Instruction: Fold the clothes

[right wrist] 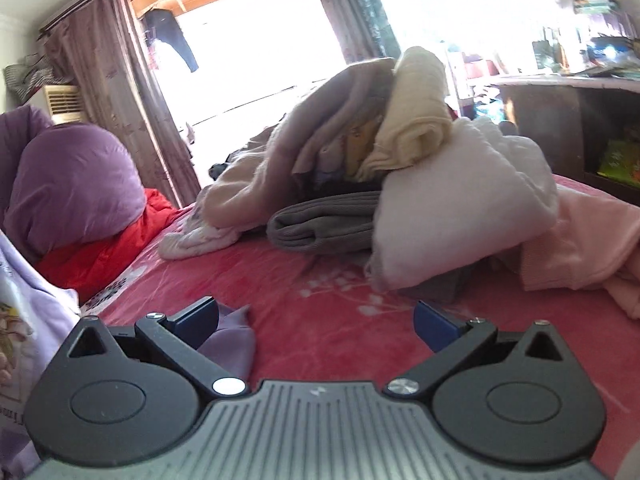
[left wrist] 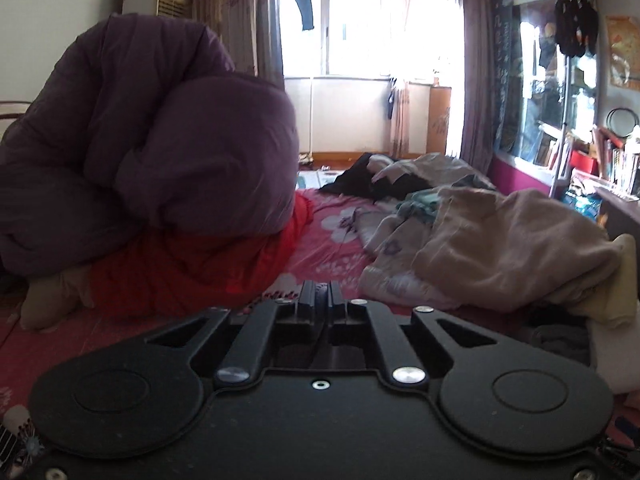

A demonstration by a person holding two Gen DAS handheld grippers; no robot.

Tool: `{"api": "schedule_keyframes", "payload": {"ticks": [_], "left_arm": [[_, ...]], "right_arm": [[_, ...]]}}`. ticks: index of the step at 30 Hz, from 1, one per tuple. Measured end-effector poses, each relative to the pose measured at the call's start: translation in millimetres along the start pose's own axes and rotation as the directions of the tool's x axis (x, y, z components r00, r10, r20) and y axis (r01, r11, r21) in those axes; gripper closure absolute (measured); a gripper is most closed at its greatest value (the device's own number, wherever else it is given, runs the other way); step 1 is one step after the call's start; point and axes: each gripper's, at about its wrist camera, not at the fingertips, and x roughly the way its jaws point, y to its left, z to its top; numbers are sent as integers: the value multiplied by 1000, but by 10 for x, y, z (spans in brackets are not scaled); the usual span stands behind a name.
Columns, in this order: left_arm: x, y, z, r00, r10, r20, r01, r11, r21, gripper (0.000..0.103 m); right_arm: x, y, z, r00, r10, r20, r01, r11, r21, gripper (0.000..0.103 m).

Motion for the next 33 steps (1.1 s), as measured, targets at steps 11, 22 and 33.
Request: {"api": "schedule_keyframes", "payload": {"ticks": [11,22,33], "left_arm": [[-317,605,-846,997,42,-62,-47,996,-72,45],[-383,1211,-2060,979,-79,-188,-18,885,-465,34],[-61,1493,-2833,924,-319,-209,38,621,-783,34]], "right_arm": [[-17,561,-178,979,173,-112,-189,969,-158,0],[-432,860,-324,931,247,-270,-277,957,-80,0],[-732,836,-855,761,459,-458,-283,870,403,2]]}}
